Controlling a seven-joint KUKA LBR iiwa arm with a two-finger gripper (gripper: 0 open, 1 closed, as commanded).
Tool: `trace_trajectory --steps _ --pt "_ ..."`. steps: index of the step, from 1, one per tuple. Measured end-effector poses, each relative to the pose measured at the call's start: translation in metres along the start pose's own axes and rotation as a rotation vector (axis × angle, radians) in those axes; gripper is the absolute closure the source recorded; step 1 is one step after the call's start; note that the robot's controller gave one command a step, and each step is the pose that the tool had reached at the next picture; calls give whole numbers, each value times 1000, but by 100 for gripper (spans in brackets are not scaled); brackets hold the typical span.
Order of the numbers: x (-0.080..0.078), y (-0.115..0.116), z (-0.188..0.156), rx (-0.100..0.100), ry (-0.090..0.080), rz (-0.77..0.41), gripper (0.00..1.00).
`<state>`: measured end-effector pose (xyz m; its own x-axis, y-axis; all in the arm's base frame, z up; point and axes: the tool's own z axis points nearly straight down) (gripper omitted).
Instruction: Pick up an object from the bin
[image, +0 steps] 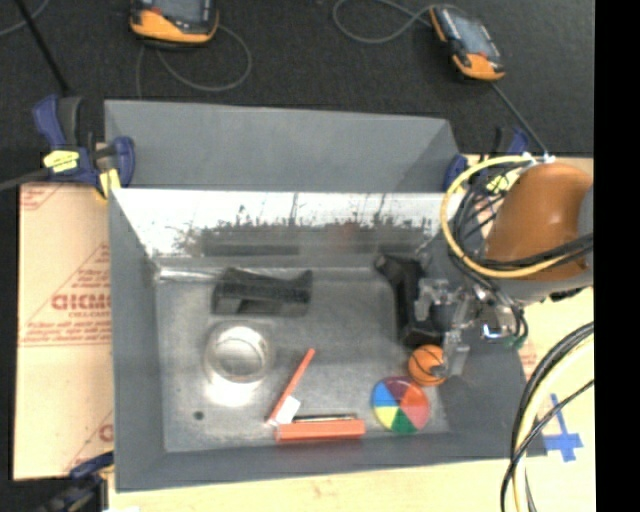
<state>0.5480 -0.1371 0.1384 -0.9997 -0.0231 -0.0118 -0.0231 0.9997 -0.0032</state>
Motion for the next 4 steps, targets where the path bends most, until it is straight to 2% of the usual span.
trace_trajectory --steps 1,2,3,4 --pt "25 13 21 -3 12 -121 0" --pt "26 14 27 -5 8 -377 0" --pt "16 2 54 -5 6 -536 100" --pt "16 2 54 -5 6 -536 100"
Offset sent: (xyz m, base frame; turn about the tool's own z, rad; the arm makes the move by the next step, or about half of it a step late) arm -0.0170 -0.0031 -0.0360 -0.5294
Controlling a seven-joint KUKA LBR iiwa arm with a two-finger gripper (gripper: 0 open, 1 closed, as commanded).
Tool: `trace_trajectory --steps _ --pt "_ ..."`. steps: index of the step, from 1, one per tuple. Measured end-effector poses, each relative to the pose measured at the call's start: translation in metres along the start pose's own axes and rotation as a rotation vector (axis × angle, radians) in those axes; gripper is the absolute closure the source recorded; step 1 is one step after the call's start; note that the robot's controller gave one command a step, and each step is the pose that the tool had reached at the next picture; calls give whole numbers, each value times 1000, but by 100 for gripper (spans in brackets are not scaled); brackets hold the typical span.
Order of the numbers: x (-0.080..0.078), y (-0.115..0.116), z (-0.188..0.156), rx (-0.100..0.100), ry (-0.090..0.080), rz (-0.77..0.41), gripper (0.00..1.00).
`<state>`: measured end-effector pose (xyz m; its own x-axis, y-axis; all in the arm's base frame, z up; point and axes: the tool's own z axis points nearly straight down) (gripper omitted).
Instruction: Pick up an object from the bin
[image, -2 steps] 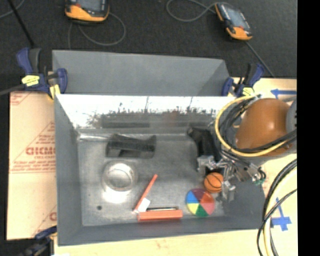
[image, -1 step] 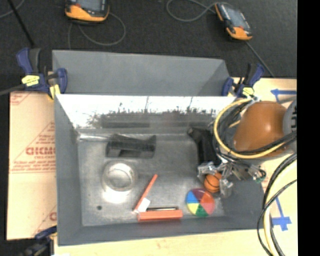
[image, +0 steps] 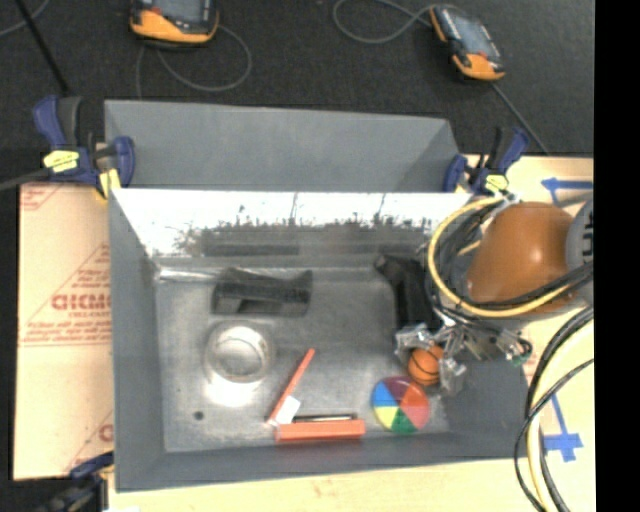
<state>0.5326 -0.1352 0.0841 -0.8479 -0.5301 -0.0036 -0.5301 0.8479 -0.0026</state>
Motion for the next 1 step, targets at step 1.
trace_trajectory --steps 1 --pt "1 5 -8 -1 2 -12 100"
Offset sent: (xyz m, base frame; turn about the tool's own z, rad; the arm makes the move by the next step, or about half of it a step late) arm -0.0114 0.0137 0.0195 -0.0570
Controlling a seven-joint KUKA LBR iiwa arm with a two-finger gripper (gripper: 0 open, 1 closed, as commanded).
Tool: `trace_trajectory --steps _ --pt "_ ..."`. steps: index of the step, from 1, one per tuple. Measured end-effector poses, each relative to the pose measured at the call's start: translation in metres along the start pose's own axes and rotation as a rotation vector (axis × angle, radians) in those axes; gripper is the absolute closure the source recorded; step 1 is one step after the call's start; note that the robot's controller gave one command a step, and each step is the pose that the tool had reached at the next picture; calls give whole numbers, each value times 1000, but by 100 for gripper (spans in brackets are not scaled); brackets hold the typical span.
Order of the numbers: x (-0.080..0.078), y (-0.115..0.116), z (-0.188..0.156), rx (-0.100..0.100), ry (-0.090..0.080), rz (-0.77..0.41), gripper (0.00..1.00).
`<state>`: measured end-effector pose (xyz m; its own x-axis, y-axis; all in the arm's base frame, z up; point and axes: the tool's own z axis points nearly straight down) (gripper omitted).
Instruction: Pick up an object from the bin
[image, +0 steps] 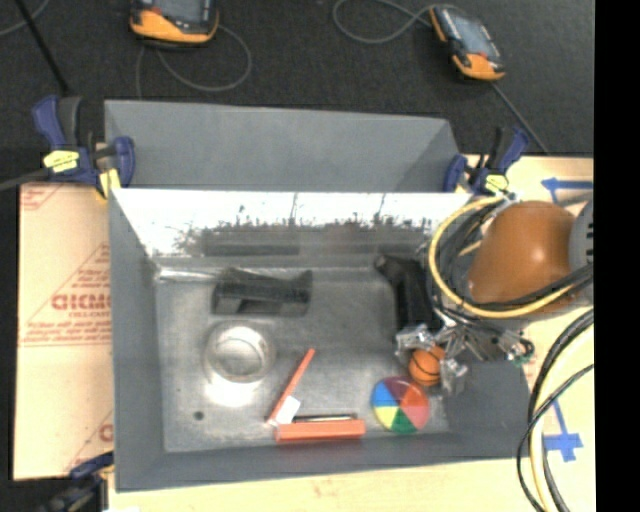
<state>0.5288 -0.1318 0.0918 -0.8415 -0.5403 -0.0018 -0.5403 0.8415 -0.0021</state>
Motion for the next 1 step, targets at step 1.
trace_trajectory --steps 1 --pt "2 10 -11 -2 3 -36 100"
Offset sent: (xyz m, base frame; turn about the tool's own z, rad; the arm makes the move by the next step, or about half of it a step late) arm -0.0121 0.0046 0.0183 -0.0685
